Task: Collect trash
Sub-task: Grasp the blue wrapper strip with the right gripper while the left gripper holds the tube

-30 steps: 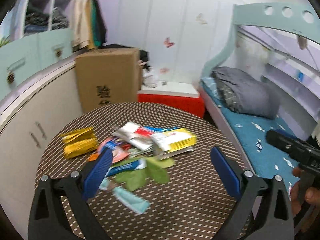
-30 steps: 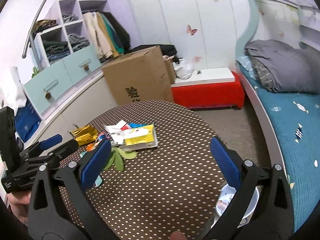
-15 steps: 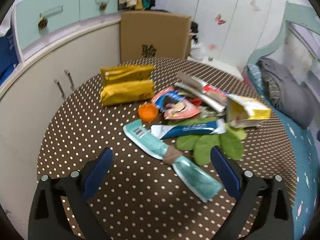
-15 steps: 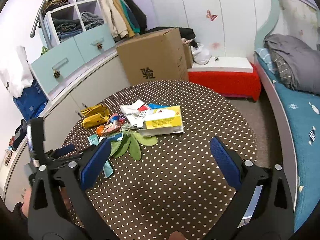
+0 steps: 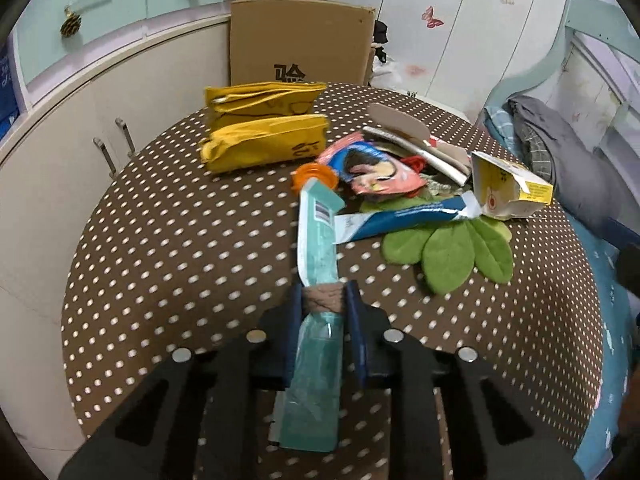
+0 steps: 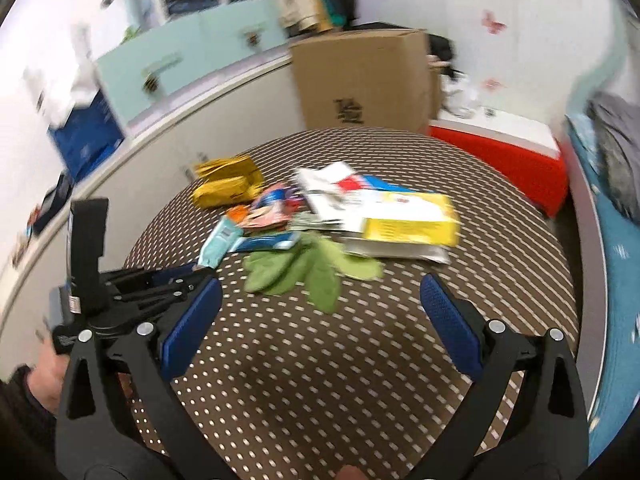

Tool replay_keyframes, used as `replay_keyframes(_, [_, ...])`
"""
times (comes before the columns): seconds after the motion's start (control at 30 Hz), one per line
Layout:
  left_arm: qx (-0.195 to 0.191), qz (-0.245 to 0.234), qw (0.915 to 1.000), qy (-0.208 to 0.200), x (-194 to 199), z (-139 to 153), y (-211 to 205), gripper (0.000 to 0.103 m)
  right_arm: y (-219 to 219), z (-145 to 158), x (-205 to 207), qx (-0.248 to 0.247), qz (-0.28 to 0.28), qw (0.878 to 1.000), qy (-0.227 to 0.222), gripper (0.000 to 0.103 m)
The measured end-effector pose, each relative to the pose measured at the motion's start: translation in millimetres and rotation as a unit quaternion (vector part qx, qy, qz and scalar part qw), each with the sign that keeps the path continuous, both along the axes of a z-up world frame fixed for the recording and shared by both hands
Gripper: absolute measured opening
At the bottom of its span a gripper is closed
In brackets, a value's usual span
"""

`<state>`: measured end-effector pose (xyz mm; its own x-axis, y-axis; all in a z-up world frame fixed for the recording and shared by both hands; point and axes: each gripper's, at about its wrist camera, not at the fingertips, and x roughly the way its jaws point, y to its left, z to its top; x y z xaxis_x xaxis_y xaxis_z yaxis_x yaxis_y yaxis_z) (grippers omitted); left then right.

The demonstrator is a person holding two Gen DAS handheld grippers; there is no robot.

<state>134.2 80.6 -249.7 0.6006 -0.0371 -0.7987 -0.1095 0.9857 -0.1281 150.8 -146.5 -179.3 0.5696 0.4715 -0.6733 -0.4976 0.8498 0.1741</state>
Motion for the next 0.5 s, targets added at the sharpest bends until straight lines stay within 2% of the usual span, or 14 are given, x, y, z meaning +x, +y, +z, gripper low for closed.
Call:
replay_keyframes(0.07, [0.006, 0.004, 1.0000, -0.001, -6.8, -0.1, 9.8, 0.022, 20.7, -2.6, 4.5, -0.014, 0.028, 0.999, -0.006, 0.088])
replay_keyframes(0.13, [0.004, 0.006, 1.0000, -0.003, -10.1, -0.6, 15.1, 0.022, 45.0, -7.7, 12.5, -0.032, 0.059, 0.998, -0.005, 0.070])
replay_keyframes(0.2, [0.003, 0.010, 0.9999, -0.004, -14.1, -0.6, 20.4, 0.022, 63.3, -11.8, 20.0, -0.048, 0.083, 0.995, -0.006, 0.062])
replay_keyframes(0.37, [-0.001, 0.013, 0.9998, -0.015, -25.9, -1.8, 29.4, 0.022, 105.7, -24.3, 34.9, -0.096, 0.154, 0.983, -0.017, 0.052])
replay_keyframes(0.5, [0.009, 0.010, 0.9996, -0.026, -28.1, -2.4, 24.1, 0.024, 127.5, -46.5, 43.8, -0.167, 0.190, 0.967, -0.011, 0.047])
